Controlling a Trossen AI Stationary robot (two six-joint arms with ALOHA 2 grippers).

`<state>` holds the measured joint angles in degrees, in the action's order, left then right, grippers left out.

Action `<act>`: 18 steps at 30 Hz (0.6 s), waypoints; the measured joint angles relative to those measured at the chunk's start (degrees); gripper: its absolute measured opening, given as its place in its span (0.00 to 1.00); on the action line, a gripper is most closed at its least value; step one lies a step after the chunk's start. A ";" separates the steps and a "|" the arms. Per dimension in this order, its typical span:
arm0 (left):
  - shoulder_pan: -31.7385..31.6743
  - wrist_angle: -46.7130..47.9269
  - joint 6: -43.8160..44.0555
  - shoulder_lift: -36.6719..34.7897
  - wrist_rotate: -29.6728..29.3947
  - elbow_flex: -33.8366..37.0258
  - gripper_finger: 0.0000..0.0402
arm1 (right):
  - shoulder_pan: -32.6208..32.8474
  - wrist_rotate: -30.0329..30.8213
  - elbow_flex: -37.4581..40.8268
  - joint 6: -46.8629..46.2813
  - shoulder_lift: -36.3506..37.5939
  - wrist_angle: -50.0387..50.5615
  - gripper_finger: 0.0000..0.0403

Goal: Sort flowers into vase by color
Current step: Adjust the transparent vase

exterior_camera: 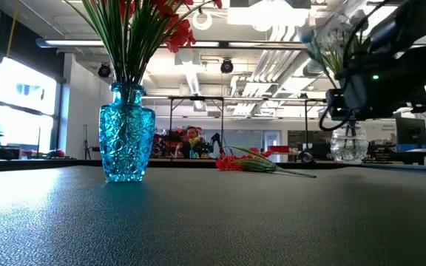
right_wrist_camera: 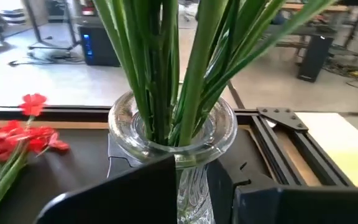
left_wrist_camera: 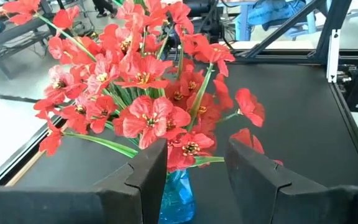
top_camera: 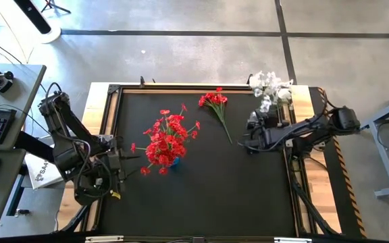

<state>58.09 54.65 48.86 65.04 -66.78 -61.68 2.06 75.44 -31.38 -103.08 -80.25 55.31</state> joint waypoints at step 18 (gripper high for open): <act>-1.18 -0.01 0.37 0.00 2.34 0.01 0.38 | -14.38 -13.23 0.05 57.91 1.46 -36.92 0.02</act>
<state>56.90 54.65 49.23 65.04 -64.43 -61.67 -12.33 62.21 -31.32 -45.18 -78.79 18.39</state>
